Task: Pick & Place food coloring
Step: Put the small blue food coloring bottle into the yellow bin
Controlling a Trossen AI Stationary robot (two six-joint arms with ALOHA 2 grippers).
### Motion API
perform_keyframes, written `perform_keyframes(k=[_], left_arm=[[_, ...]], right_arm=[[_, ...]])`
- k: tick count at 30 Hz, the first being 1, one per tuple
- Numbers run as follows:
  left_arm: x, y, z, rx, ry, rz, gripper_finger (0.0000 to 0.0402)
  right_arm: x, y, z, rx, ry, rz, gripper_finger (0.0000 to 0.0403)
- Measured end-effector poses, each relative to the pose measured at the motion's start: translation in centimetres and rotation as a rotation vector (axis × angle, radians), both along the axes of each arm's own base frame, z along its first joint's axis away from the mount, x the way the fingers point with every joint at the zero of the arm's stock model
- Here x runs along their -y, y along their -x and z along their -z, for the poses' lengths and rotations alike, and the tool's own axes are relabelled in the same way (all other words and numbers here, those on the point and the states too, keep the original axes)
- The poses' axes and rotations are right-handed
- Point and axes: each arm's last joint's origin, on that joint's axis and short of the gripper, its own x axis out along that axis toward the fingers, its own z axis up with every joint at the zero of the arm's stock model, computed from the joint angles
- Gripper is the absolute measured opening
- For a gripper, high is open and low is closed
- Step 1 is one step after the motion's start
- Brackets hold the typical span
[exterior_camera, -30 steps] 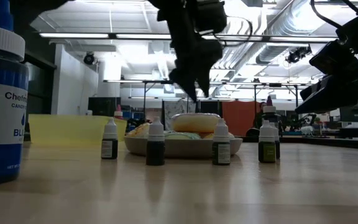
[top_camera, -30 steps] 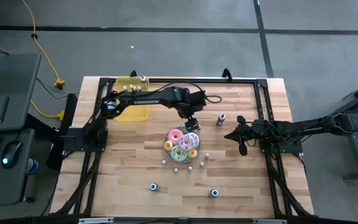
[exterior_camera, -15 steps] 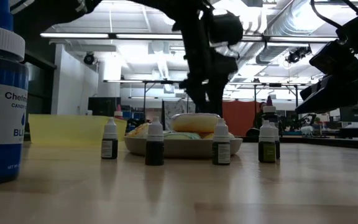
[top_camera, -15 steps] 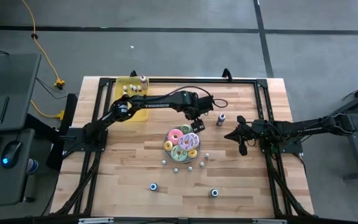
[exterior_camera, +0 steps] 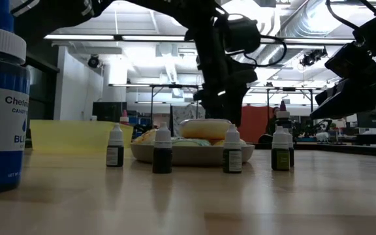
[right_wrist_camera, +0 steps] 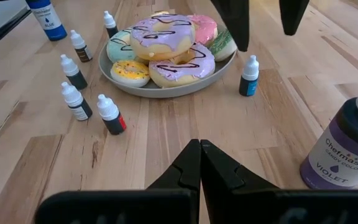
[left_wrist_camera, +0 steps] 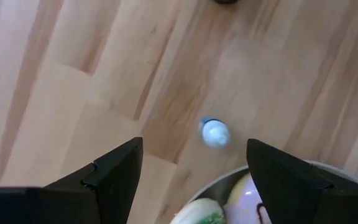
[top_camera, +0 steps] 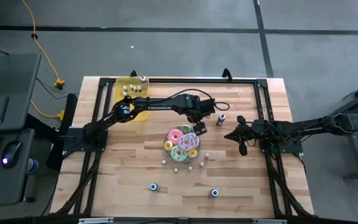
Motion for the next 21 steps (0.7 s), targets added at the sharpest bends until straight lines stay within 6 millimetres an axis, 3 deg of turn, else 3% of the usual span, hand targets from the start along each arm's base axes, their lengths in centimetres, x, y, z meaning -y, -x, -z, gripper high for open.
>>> perform_keyframes(k=[21], left_arm=[[0.1,-1.0,1.8,0.022,0.013,0.01,0.0282]], right_arm=[[0.0,0.0,0.0,0.0,0.0,0.0,0.0]])
